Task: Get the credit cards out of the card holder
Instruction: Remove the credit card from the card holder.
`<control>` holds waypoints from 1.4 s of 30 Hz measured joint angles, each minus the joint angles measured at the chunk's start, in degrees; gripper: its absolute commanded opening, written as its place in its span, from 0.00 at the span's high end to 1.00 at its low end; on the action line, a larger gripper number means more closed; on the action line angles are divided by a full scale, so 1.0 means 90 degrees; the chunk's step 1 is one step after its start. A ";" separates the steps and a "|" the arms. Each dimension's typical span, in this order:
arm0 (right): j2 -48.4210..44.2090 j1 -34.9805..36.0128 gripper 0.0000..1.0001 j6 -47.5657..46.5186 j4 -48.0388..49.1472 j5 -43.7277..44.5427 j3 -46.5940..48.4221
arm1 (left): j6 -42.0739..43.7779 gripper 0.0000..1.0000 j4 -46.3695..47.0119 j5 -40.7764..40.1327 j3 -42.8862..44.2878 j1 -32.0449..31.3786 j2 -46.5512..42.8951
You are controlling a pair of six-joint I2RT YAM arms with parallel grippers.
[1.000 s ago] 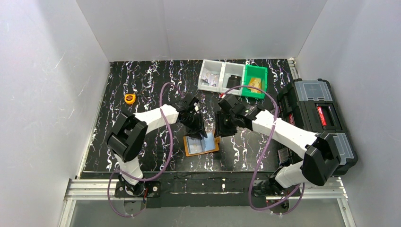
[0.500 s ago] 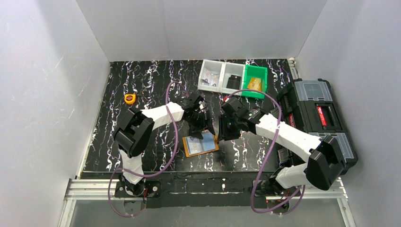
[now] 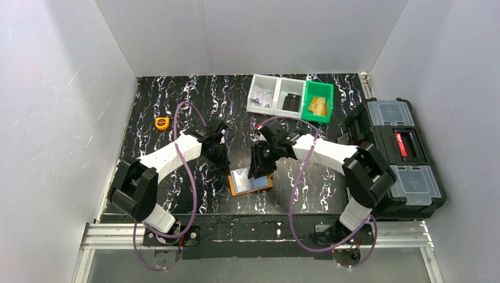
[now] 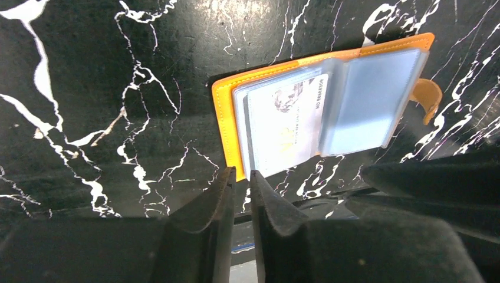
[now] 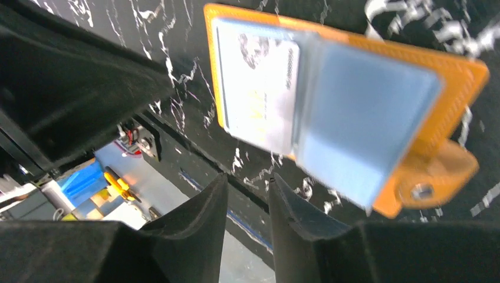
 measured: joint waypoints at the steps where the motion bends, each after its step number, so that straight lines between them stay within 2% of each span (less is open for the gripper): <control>1: 0.0175 0.0000 0.63 0.0068 0.0085 -0.0160 0.0058 | 0.0022 0.91 0.0022 0.0032 -0.0090 0.0000 0.0022; 6: 0.0860 0.0000 0.63 0.0177 0.0544 -0.0345 0.0192 | 0.0024 0.94 0.0347 0.0214 -0.0170 0.0000 0.0323; 11: 0.1112 0.0000 0.64 0.0245 0.0714 -0.0393 0.0189 | 0.0019 0.97 0.0568 0.0372 -0.0209 0.0000 0.0522; 26: 0.1161 -0.0032 0.64 0.0384 0.1059 -0.0311 -0.0126 | -0.0085 1.00 0.1049 0.0712 -0.0352 0.0000 0.0896; 33: 0.1178 -0.0119 0.64 0.0512 0.1452 -0.0576 -0.0359 | -0.0185 1.00 0.1095 0.0767 -0.0352 0.0012 0.0959; 42: 0.1178 -0.0515 0.65 0.1103 0.2956 -0.1498 -0.1241 | -0.0330 1.00 0.1059 0.0765 -0.0311 0.0010 0.1032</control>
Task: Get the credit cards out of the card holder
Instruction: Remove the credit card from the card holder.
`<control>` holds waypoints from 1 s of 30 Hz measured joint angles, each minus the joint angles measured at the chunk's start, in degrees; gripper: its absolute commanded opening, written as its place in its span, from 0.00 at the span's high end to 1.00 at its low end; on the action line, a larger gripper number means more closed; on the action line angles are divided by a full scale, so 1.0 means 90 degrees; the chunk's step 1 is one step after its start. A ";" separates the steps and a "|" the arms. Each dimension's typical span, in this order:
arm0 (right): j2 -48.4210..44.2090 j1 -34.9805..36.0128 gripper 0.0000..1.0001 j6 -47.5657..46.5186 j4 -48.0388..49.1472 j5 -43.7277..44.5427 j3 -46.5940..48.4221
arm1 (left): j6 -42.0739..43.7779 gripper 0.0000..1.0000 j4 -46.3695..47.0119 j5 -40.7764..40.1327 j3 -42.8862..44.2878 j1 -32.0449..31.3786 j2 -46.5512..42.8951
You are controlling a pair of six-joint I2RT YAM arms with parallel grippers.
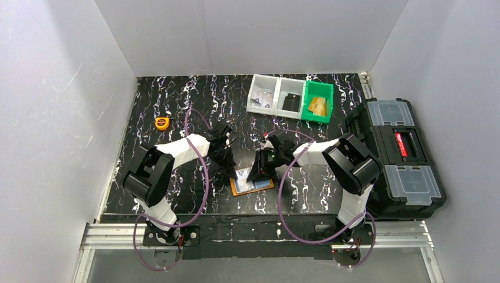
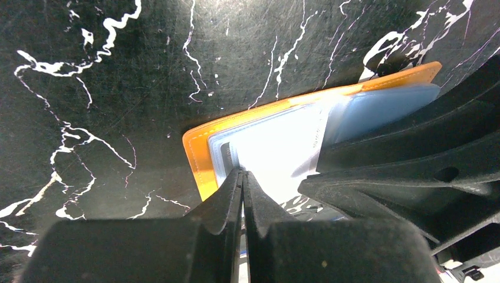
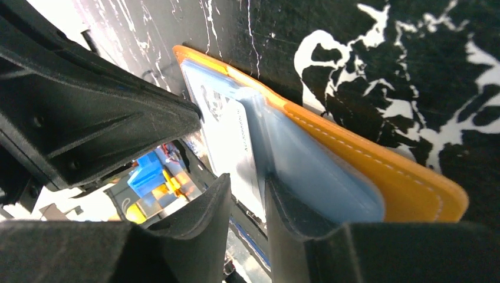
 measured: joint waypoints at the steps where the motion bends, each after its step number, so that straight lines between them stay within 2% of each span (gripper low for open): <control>1: 0.0000 -0.0039 0.66 0.0087 0.0180 -0.0092 -0.0095 | -0.0010 1.00 -0.0015 0.0002 0.0010 0.0000 0.0012; 12: 0.0119 -0.0265 0.78 0.1100 0.2018 -0.0731 -0.0908 | -0.0078 1.00 -0.0078 -0.0017 0.0051 0.0000 0.0053; 18: 0.0311 -0.0282 0.85 0.1384 0.2424 -0.0913 -0.0957 | -0.0075 1.00 -0.0126 -0.0039 0.0058 0.0000 0.0053; 30: 0.0231 -0.0386 0.92 0.1484 0.2854 -0.0780 -0.1314 | -0.0041 1.00 -0.0255 -0.0180 0.0107 -0.0034 0.0053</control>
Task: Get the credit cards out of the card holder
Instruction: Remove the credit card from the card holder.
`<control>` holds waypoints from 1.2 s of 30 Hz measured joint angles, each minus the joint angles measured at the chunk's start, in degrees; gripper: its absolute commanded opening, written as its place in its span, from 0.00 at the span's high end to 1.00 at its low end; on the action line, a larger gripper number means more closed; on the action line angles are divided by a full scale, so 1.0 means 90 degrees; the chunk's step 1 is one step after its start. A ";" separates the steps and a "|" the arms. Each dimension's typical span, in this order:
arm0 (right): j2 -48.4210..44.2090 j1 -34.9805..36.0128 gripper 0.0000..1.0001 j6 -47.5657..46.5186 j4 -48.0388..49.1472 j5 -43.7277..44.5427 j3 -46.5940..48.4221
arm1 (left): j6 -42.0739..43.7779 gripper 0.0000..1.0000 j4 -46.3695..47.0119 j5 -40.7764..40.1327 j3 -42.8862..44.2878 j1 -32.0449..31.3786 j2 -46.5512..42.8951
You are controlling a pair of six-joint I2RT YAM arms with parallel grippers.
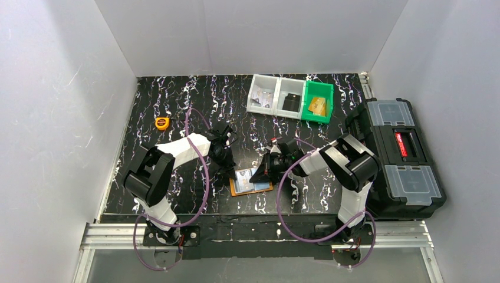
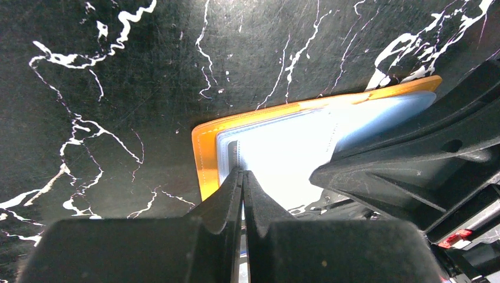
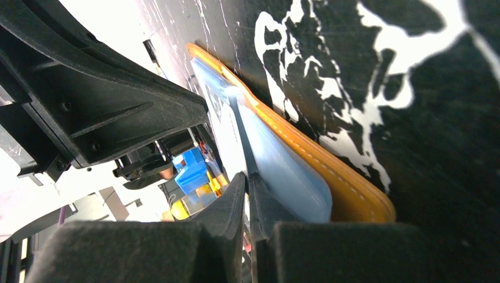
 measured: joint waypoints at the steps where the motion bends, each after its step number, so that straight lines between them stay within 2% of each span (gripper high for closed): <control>1: -0.0019 -0.0010 0.92 0.0002 0.0024 0.0015 -0.0034 | 0.0002 1.00 -0.0002 -0.0002 0.0000 0.0000 0.0000; 7: -0.0153 -0.0058 0.91 0.0012 0.0068 0.0124 -0.0180 | 0.0019 1.00 -0.0046 -0.0044 0.0029 -0.0005 0.0012; 14: -0.0313 -0.0070 0.77 -0.0068 -0.0136 0.0306 -0.0221 | 0.0046 1.00 -0.0092 -0.0063 0.0070 -0.0005 0.0044; 24: -0.0143 -0.0095 0.75 0.0019 0.0075 0.0102 -0.0221 | 0.0068 1.00 -0.0148 -0.0056 0.0119 -0.0005 0.0087; 28: -0.0066 -0.0095 0.71 0.0155 0.0270 0.0010 -0.0221 | 0.0070 1.00 -0.0170 -0.0051 0.0141 -0.0005 0.0109; 36: 0.0002 -0.0095 0.73 0.0471 0.0806 -0.0112 -0.0355 | 0.0097 1.00 -0.0172 -0.0046 0.0146 -0.0005 0.0114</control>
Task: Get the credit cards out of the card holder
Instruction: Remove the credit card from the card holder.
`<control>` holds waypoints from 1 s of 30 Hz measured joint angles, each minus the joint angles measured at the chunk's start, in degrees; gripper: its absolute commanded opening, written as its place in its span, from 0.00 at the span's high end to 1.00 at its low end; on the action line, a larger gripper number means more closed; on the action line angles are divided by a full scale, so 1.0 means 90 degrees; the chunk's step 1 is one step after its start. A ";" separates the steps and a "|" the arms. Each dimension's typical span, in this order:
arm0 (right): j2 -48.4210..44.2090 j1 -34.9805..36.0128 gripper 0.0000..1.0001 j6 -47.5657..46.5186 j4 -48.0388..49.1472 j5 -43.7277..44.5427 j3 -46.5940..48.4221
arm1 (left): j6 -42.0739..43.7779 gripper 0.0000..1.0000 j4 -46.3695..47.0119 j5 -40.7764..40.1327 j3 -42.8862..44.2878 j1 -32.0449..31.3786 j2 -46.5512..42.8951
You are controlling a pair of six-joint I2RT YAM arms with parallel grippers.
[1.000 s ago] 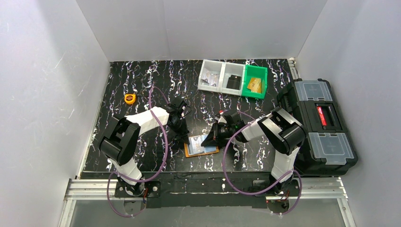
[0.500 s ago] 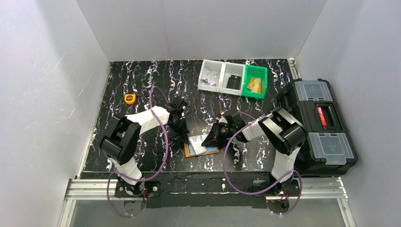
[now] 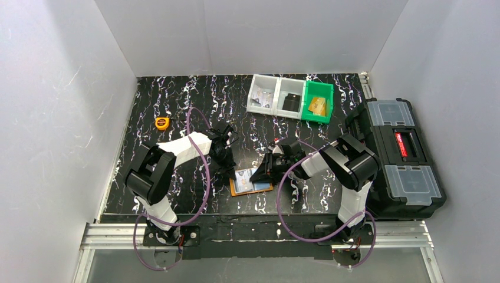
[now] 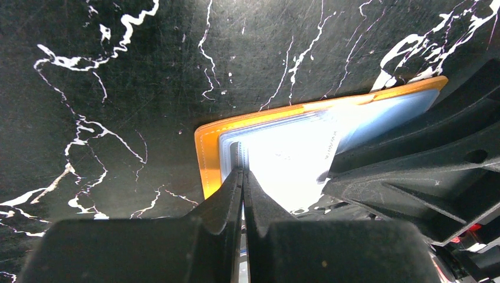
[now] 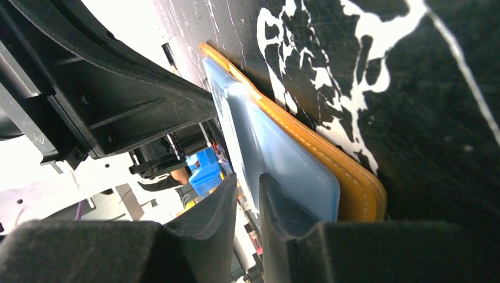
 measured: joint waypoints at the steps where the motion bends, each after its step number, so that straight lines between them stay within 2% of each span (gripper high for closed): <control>1: 0.0015 -0.0002 0.73 0.0024 0.0046 -0.0019 -0.0002 | 0.0005 1.00 0.0000 0.0000 0.0000 0.0000 0.0002; 11: 0.0192 0.0010 0.78 0.0044 0.0359 -0.0112 0.0032 | 0.0017 1.00 -0.0002 0.0010 0.0007 0.0000 0.0010; 21: 0.0245 0.0017 0.90 0.0012 0.0396 -0.0109 0.0066 | 0.0019 1.00 -0.0015 0.0010 0.0015 0.0000 0.0019; 30: 0.0097 0.0017 0.96 -0.0299 -0.0175 0.0085 0.0138 | 0.0053 1.00 -0.0117 0.0007 0.0104 0.0000 0.0092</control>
